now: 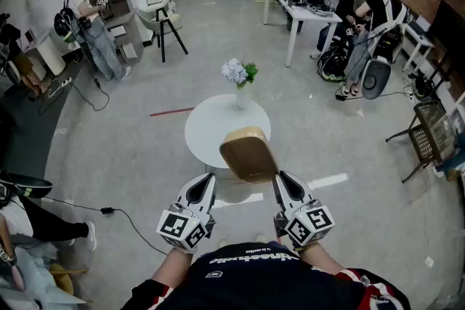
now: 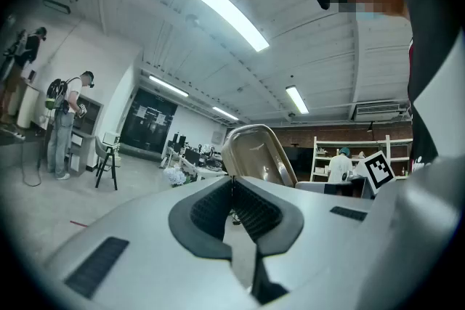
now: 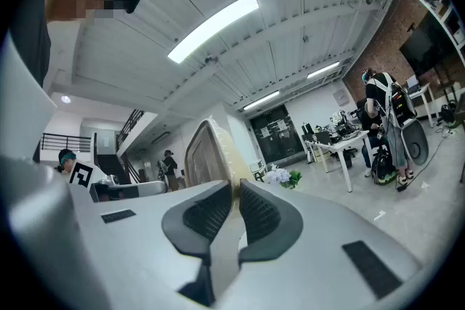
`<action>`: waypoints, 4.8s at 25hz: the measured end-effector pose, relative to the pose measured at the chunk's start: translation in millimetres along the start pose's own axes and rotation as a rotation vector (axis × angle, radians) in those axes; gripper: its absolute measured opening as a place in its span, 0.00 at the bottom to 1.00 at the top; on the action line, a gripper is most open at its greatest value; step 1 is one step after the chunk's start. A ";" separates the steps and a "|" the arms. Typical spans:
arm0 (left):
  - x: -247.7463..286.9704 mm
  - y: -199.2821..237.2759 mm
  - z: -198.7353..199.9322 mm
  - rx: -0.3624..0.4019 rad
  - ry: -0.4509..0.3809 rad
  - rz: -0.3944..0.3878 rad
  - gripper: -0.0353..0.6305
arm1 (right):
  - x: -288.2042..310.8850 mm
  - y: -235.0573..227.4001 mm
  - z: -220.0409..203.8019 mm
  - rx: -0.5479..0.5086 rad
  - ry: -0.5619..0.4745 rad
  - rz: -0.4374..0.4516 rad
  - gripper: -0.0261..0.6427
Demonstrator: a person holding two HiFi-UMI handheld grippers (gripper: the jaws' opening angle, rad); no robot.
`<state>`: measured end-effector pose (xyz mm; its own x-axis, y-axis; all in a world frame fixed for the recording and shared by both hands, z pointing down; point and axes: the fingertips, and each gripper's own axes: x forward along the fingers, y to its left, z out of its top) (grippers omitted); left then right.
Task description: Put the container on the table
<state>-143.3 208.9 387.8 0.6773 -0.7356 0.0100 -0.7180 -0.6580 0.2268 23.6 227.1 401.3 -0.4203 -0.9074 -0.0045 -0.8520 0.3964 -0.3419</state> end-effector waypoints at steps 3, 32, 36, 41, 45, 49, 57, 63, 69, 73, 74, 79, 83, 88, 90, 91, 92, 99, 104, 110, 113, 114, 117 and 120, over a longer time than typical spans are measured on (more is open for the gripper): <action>3.5 1.7 0.6 0.003 -0.003 0.002 0.09 | 5.0 -1.2 1.7 -0.002 -0.004 0.008 0.12; 35.8 -16.5 -9.7 -0.012 -0.003 0.043 0.09 | 1.6 -44.6 9.6 0.039 0.016 0.048 0.12; 46.3 -24.7 -9.4 -0.003 0.002 0.059 0.09 | 0.8 -57.6 12.4 0.041 0.022 0.064 0.12; 63.8 -35.9 -11.9 0.004 0.005 0.089 0.09 | 2.2 -80.0 17.1 0.054 0.032 0.089 0.12; 76.4 -46.7 -16.9 0.012 -0.004 0.110 0.09 | 1.9 -99.1 19.8 0.069 0.027 0.115 0.12; 76.1 -51.8 -17.8 0.022 -0.004 0.128 0.09 | 0.1 -100.6 19.3 0.072 0.028 0.134 0.12; 80.1 -54.1 -18.5 0.030 0.013 0.144 0.09 | 4.6 -105.4 15.3 0.103 0.054 0.135 0.12; 86.7 -42.8 -31.0 0.012 0.017 0.141 0.09 | 10.5 -112.0 3.8 0.106 0.061 0.119 0.12; 111.4 -18.6 -25.4 -0.002 0.012 0.108 0.09 | 39.8 -118.4 5.3 0.115 0.067 0.104 0.12; 121.6 9.1 -16.0 -0.006 0.007 0.094 0.09 | 69.0 -111.1 6.7 0.102 0.067 0.095 0.12; 123.8 17.2 -13.2 -0.008 0.007 0.092 0.09 | 77.3 -108.7 6.8 0.098 0.067 0.095 0.12; 141.0 66.6 4.5 -0.017 -0.003 0.071 0.09 | 126.6 -100.2 12.3 0.091 0.064 0.083 0.12; 155.2 105.2 13.3 -0.023 -0.008 0.049 0.09 | 166.2 -97.0 13.4 0.082 0.058 0.068 0.12; 169.0 151.2 28.2 -0.030 -0.007 0.029 0.09 | 212.6 -90.1 15.1 0.083 0.059 0.046 0.12; 173.3 167.2 30.1 -0.034 -0.007 0.020 0.09 | 226.1 -87.2 14.0 0.081 0.057 0.037 0.12; 175.0 174.8 30.5 -0.033 -0.006 0.013 0.09 | 232.0 -85.4 12.6 0.080 0.054 0.031 0.12; 176.7 182.1 31.0 -0.033 -0.006 0.006 0.09 | 237.8 -83.4 10.7 0.080 0.051 0.025 0.12; 193.6 221.5 37.0 -0.025 0.011 -0.058 0.09 | 273.5 -76.5 5.7 0.077 0.019 -0.014 0.12; 201.5 231.1 38.3 -0.021 0.019 -0.092 0.09 | 276.4 -78.6 4.5 0.075 0.009 -0.065 0.12; 223.6 225.2 30.0 -0.026 0.043 -0.116 0.09 | 272.0 -99.5 9.1 0.081 -0.003 -0.091 0.12; 240.4 214.5 18.4 -0.032 0.046 -0.125 0.09 | 265.8 -118.3 7.5 0.089 -0.003 -0.084 0.12; 246.6 210.5 16.0 -0.033 0.043 -0.123 0.09 | 263.7 -125.6 7.4 0.090 0.001 -0.078 0.12; 265.8 199.5 13.7 -0.028 0.042 -0.110 0.09 | 262.6 -146.8 13.0 0.094 0.019 -0.062 0.12; 280.9 186.3 14.0 0.000 0.064 -0.113 0.09 | 266.9 -164.4 22.2 0.104 0.033 -0.046 0.12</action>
<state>-89.1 -122.6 419.3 0.7625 -0.6453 0.0463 -0.6368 -0.7359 0.2302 58.4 -83.3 435.4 -0.3931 -0.9185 0.0433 -0.8342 0.3364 -0.4370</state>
